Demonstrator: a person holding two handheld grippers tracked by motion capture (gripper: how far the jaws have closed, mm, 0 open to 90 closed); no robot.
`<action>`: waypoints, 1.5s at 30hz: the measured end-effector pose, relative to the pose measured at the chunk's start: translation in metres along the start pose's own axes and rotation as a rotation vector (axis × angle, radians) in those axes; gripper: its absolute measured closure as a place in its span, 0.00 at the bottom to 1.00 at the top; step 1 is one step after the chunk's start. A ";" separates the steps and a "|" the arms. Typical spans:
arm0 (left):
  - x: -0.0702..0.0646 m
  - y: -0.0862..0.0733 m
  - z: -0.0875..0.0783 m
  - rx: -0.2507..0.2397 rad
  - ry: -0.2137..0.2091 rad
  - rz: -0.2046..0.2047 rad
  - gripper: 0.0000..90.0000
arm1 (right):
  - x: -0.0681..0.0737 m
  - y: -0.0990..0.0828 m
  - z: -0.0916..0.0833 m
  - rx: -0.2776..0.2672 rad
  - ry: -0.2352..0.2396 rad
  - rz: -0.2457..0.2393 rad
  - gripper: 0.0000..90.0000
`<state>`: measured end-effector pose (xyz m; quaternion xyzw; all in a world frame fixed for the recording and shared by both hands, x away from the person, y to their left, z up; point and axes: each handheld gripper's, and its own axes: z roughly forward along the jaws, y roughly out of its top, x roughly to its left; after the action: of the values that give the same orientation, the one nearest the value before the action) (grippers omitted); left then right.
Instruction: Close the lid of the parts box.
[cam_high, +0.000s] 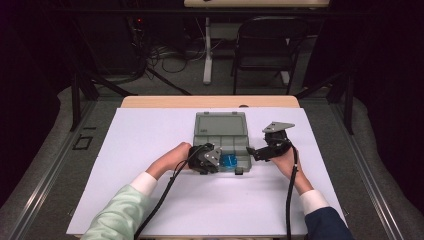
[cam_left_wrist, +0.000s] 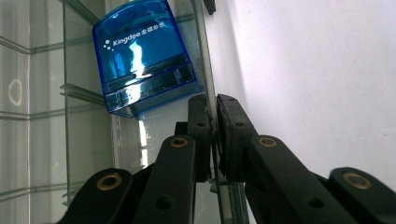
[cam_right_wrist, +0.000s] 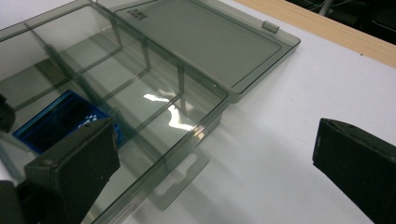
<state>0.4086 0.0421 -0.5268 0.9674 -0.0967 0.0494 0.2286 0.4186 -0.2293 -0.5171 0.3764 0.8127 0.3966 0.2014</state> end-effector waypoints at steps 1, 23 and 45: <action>0.000 0.000 0.000 0.001 0.000 0.001 0.94 | -0.001 0.001 0.001 0.000 0.000 -0.005 0.00; 0.000 0.000 0.001 -0.002 -0.005 0.002 0.94 | -0.031 0.028 0.026 0.038 -0.006 0.028 0.25; 0.001 0.000 0.002 0.003 -0.008 0.025 0.94 | -0.040 0.016 0.064 0.165 0.010 -0.036 1.00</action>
<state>0.4092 0.0409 -0.5282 0.9666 -0.1098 0.0487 0.2262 0.4911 -0.2221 -0.5421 0.3750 0.8502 0.3264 0.1729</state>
